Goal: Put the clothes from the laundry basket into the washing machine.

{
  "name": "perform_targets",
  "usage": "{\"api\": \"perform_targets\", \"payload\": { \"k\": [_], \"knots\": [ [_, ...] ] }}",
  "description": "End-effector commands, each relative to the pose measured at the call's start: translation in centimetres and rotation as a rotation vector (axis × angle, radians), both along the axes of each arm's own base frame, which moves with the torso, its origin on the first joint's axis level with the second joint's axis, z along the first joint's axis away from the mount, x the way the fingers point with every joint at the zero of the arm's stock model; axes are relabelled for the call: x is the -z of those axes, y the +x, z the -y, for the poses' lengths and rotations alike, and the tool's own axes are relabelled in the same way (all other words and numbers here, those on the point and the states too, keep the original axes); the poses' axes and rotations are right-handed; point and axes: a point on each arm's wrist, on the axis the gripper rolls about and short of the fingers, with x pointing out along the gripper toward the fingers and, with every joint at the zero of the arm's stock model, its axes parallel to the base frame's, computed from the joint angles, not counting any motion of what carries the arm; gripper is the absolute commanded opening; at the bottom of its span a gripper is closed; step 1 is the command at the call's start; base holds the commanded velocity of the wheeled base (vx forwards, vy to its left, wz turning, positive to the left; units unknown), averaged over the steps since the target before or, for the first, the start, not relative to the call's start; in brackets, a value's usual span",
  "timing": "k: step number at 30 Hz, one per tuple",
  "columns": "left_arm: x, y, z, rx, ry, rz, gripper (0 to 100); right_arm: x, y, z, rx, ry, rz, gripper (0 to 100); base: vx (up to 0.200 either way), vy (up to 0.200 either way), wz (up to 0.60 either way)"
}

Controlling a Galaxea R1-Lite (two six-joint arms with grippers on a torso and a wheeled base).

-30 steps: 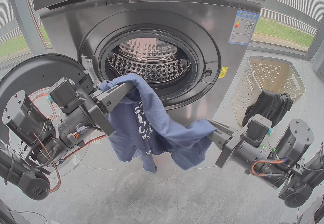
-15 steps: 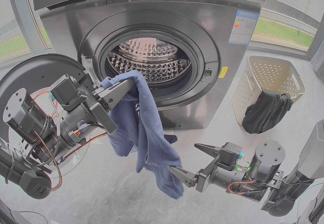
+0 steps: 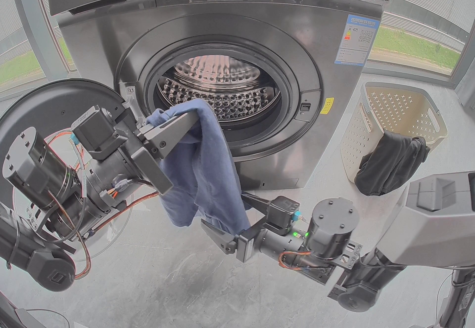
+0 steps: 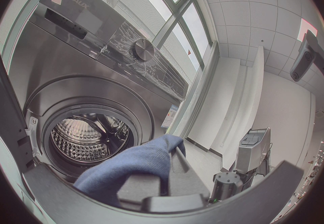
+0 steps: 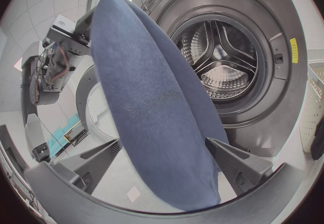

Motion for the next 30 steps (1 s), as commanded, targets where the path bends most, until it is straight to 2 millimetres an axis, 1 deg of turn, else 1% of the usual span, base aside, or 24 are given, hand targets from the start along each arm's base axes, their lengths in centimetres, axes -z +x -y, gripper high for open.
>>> {"api": "perform_targets", "payload": {
  "k": [1, 6, 8, 9, 10, 12, 17, 24, 30],
  "knots": [
    [-0.1, -0.2, 0.2, 0.009, -0.002, 0.002, 0, 2.5, 2.4, -2.2, 0.008, -0.019, 0.002, 100, 0.000, 0.000, 0.00],
    [-0.1, -0.2, 0.3, 0.012, -0.003, 0.003, 0, 3.4, 3.5, -3.3, 0.012, -0.010, 0.011, 100, 0.000, 0.000, 0.00],
    [-0.1, -0.2, 0.3, 0.012, -0.002, 0.002, 0, 4.3, 3.9, -3.6, 0.012, -0.029, 0.004, 100, 0.000, 0.000, 0.00],
    [-0.1, -0.2, 0.3, 0.012, -0.002, 0.002, 0, 4.3, 3.9, -3.6, 0.012, -0.029, 0.004, 100, 0.000, 0.000, 0.00],
    [-0.1, -0.2, 0.3, 0.012, -0.003, 0.003, 0, 5.1, 4.4, -3.6, 0.020, -0.047, 0.003, 100, 0.000, 0.000, 0.00],
    [-0.2, -0.2, 0.3, 0.012, -0.005, 0.006, 0, 5.8, 5.0, -3.7, 0.031, -0.053, 0.000, 100, 0.000, 0.000, 0.00],
    [-0.2, -0.2, 0.3, 0.014, -0.006, 0.007, 0, 6.4, 6.2, -4.0, 0.047, -0.042, 0.011, 100, 0.000, 0.000, 0.00],
    [-0.4, -0.2, 0.3, 0.013, -0.011, 0.012, 0, 8.1, 7.7, -3.9, 0.076, -0.055, 0.001, 100, 0.000, 0.000, 0.00],
    [-0.5, -0.1, 0.3, 0.010, -0.015, 0.017, 0, 7.8, 9.0, -4.4, 0.093, -0.023, 0.034, 100, 0.000, 0.000, 0.00]
  ]
}}
